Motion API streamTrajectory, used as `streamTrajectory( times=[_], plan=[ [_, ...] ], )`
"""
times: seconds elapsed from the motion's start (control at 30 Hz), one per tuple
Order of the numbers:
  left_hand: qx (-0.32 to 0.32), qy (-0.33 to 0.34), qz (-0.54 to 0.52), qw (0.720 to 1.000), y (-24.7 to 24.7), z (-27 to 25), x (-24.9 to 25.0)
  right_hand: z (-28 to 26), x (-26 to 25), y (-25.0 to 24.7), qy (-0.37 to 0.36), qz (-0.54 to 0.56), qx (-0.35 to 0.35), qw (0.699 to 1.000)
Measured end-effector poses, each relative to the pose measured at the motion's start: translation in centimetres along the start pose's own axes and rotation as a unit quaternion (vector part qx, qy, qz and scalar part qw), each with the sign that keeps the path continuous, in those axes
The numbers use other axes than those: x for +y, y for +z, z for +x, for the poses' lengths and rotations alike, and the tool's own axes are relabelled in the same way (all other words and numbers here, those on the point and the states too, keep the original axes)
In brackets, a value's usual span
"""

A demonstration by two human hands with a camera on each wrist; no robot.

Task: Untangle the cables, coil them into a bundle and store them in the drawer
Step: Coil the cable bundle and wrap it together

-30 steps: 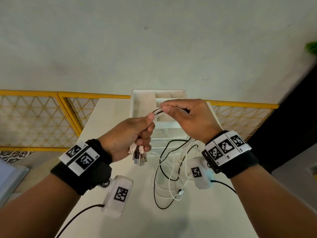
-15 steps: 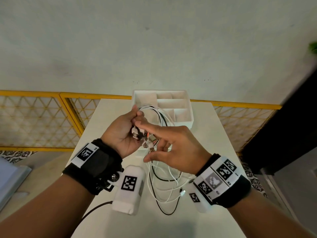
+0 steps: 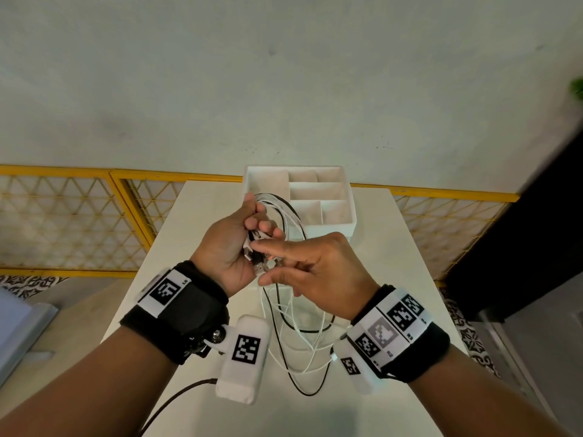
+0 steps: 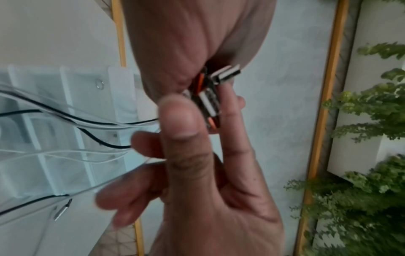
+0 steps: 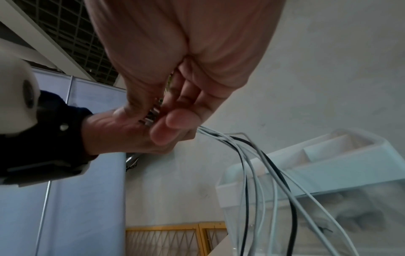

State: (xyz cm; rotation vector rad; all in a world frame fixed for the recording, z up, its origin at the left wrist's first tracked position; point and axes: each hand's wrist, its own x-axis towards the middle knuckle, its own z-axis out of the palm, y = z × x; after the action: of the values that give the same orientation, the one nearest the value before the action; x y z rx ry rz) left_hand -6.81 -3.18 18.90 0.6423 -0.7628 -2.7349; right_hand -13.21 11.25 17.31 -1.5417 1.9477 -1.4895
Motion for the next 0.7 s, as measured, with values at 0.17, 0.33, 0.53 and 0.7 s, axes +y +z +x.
streamTrajectory(
  times=[0.17, 0.33, 0.53, 0.7],
  plan=[
    [-0.019, 0.002, 0.007, 1.0, 0.2, -0.2, -0.3, 0.0, 0.7, 0.9, -0.019, 0.003, 0.045, 0.999],
    [-0.032, 0.028, 0.033, 0.999, 0.4, -0.3, -0.3, -0.3, 1.1, 1.9, -0.039, 0.024, 0.097, 0.994],
    [-0.031, 0.042, 0.049, 0.997, 0.4, -0.4, 0.1, 0.0, 0.9, 2.2, -0.054, 0.01, 0.092, 0.994],
    [-0.038, 0.048, 0.071, 0.996, 0.7, -0.7, -0.2, 0.2, 1.3, 2.6, -0.08, 0.009, 0.126, 0.989]
  ],
)
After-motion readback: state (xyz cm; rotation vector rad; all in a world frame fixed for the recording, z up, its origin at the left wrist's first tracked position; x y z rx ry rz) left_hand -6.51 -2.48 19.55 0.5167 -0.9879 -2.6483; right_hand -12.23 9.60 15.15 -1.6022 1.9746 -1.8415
